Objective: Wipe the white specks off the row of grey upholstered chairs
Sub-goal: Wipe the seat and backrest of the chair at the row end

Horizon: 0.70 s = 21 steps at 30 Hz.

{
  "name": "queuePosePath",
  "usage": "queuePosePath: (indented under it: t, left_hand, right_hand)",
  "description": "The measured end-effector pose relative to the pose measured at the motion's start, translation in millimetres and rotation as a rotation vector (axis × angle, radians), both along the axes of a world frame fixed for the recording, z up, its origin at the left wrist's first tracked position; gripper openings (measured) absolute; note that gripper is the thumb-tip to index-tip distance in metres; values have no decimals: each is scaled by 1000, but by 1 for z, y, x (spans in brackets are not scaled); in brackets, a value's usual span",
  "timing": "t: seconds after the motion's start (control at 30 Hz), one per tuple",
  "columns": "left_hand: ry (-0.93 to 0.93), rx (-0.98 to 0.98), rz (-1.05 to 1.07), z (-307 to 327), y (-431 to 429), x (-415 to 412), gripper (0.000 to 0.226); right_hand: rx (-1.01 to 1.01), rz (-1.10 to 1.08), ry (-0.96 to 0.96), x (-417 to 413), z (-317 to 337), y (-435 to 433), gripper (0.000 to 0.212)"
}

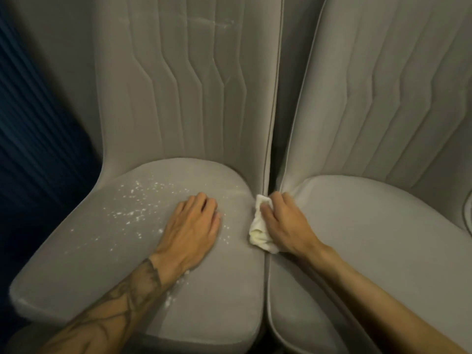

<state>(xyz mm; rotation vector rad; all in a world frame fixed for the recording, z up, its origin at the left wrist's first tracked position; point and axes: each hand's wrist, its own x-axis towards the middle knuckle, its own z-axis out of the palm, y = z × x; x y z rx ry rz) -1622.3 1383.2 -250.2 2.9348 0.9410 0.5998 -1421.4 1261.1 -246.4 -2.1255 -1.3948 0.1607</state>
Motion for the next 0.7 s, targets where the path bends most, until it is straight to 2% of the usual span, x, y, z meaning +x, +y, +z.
queuePosePath:
  t: [0.07,0.17,0.37,0.4,0.47,0.53,0.57,0.7]
  left_hand:
    - [1,1,-11,0,15,-12,28]
    - [-13,-19,-51,-1,44,-29,29]
    - [-19,-66,-52,-2,117,-71,22]
    - [-15,-90,-48,-2,131,-79,23]
    - [-18,-143,-55,-4,157,-95,23]
    - [-22,-173,-63,-4,178,-106,18]
    - [-22,-179,-83,-3,189,-111,16]
    - [-41,-215,-203,-6,219,-125,16]
  right_hand:
    - [29,-57,5,-27,-1,13,25]
    - [-19,-113,-160,-58,-12,33,28]
    - [-127,-414,-339,-61,-8,76,29]
    - [-101,-425,-369,-71,-8,80,27]
    - [-95,-297,-437,-97,-13,84,24]
    - [-131,-172,-348,-112,-17,79,28]
    - [-127,-178,-283,-110,-15,76,28]
    - [-229,-489,-298,-84,1,82,26]
